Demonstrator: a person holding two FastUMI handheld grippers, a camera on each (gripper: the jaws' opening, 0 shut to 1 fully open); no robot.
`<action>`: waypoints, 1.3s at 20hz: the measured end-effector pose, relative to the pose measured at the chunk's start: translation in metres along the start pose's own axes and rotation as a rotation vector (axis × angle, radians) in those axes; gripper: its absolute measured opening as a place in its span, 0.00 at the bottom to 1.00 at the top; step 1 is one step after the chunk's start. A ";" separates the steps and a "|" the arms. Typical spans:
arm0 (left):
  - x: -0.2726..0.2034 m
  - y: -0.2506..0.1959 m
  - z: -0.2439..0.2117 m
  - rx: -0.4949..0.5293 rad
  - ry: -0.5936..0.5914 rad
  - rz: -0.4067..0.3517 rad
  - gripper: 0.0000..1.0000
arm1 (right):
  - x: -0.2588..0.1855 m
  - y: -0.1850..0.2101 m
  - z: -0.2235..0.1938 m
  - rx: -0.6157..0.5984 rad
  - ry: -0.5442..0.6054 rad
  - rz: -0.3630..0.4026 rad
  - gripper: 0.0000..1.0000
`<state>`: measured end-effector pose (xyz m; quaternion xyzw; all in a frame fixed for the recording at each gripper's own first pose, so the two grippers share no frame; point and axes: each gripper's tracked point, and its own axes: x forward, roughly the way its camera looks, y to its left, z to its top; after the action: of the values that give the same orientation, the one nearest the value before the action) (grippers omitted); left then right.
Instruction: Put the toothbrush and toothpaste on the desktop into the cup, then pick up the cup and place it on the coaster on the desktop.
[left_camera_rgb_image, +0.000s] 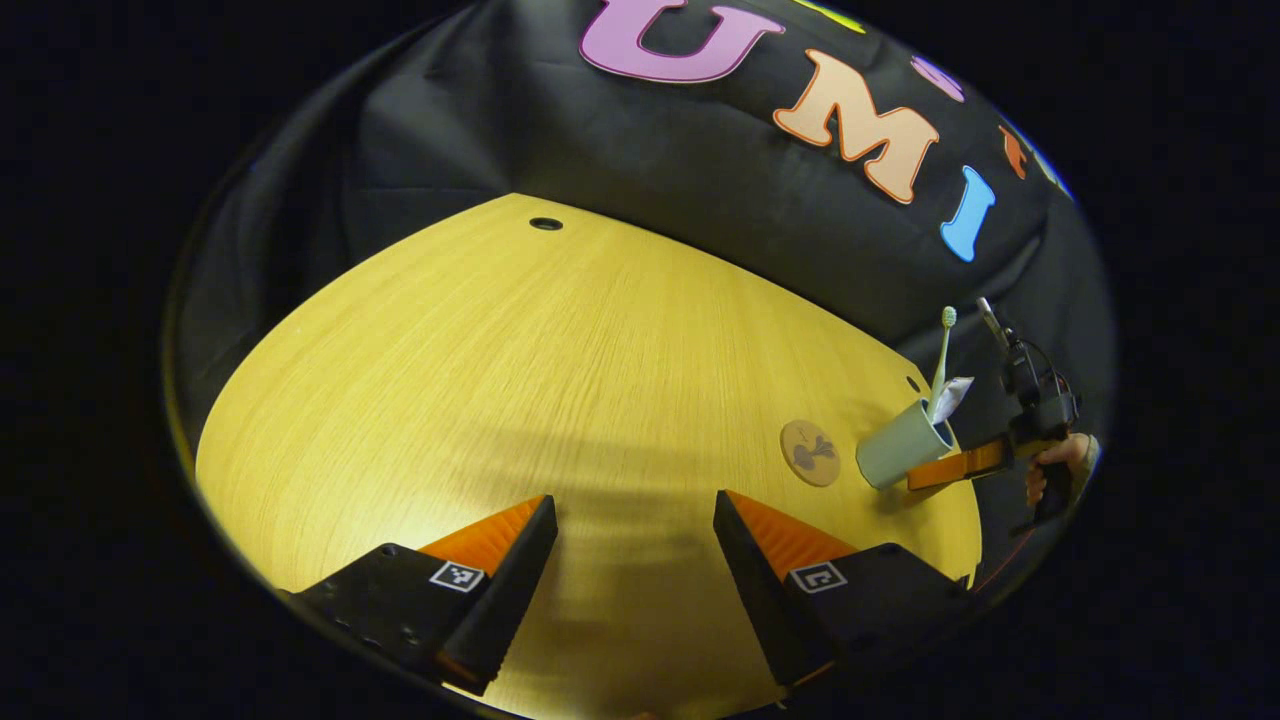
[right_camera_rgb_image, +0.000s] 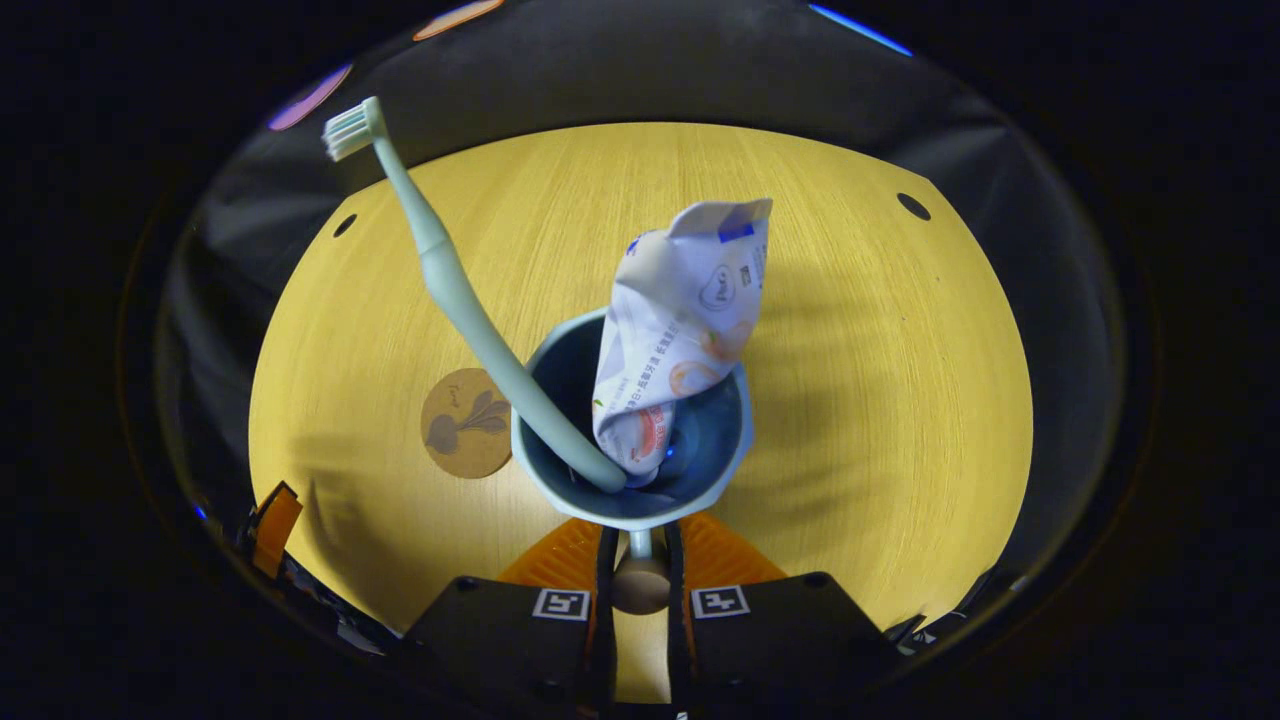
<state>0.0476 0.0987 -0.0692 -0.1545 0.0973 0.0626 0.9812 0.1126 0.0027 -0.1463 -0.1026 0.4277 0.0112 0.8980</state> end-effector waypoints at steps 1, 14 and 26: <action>0.001 0.000 -0.002 -0.007 0.001 -0.005 0.94 | 0.001 0.001 -0.001 -0.003 -0.007 0.012 0.23; -0.002 0.005 -0.005 0.025 0.023 -0.042 0.94 | 0.003 -0.009 0.001 -0.134 -0.034 0.095 0.23; -0.016 0.010 -0.011 0.030 0.071 -0.048 0.94 | -0.008 -0.017 0.004 -0.173 -0.022 0.060 0.22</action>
<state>0.0287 0.1032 -0.0785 -0.1440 0.1294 0.0322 0.9806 0.1130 -0.0127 -0.1348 -0.1668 0.4183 0.0763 0.8896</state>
